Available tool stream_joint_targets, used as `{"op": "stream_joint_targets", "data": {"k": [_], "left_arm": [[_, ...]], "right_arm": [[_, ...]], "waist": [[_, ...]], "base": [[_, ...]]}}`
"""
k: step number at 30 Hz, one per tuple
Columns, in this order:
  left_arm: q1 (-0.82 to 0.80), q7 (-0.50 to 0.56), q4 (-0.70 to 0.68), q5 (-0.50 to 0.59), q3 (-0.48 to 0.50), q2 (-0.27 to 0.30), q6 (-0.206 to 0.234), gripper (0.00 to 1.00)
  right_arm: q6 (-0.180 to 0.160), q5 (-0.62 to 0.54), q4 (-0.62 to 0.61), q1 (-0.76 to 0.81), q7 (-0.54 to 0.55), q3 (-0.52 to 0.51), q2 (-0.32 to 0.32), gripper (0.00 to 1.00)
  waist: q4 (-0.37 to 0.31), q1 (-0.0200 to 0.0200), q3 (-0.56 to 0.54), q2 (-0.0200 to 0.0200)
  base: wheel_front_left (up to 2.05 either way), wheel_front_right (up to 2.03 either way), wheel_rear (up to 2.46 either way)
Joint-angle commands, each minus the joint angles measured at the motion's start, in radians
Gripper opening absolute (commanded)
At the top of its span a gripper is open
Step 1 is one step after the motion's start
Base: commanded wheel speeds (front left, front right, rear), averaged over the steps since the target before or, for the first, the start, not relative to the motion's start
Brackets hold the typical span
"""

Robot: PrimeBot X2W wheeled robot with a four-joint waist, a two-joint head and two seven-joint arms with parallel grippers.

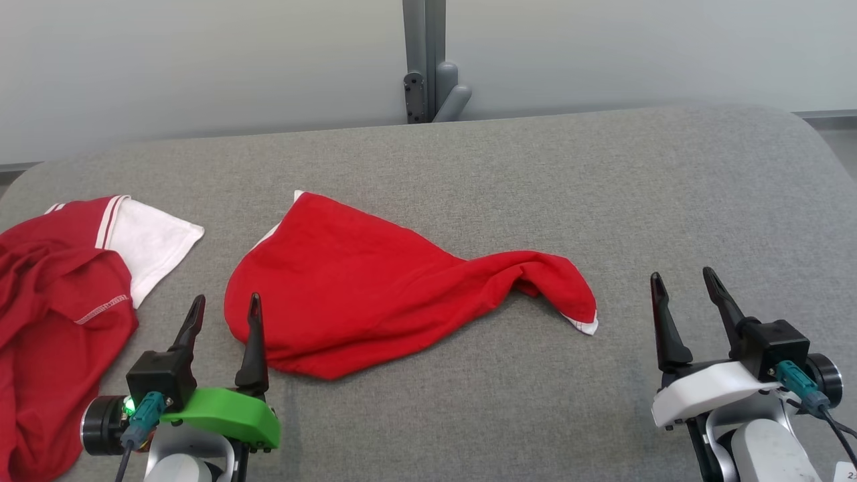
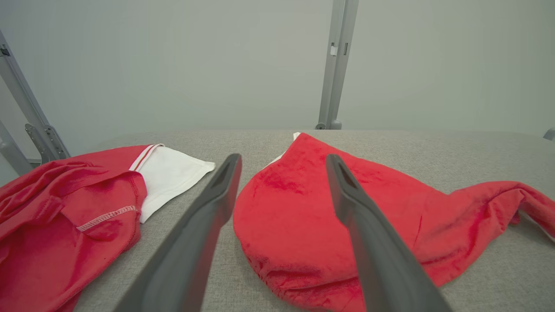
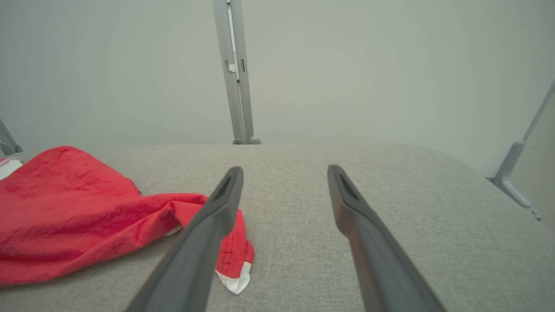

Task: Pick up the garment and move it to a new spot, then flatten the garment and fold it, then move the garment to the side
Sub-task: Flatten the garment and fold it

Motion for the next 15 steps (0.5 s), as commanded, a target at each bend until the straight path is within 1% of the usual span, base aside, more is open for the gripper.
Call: {"op": "stream_joint_targets", "data": {"k": [1, 7, 11, 15], "left_arm": [[-0.016, -0.002, -0.003, -0.004, -0.001, 0.005, -0.002, 1.0], [-0.034, -0.007, -0.006, -0.006, -0.002, 0.004, 0.002, 1.0], [-0.059, -0.015, -0.003, -0.005, -0.003, 0.003, -0.003, 1.0], [-0.095, -0.022, 0.0, 0.002, -0.012, -0.004, -0.01, 1.0]], "right_arm": [[0.0, -0.004, 0.001, -0.014, 0.001, 0.006, -0.003, 1.0], [0.0, 0.003, 0.021, -0.05, 0.006, 0.072, -0.016, 1.0], [0.0, 0.013, 0.076, -0.095, 0.007, 0.145, -0.025, 1.0], [0.0, 0.015, 0.155, -0.152, 0.001, 0.183, -0.038, 1.0]], "waist": [[0.006, 0.0, 0.003, 0.0], [0.031, 0.0, 0.031, 0.0], [0.056, 0.0, 0.066, 0.0], [0.086, 0.0, 0.113, 0.0]], "base": [[0.0, 0.0, 0.0], [0.0, 0.0, 0.0], [0.0, 0.0, 0.0], [0.0, 0.0, 0.0]]}}
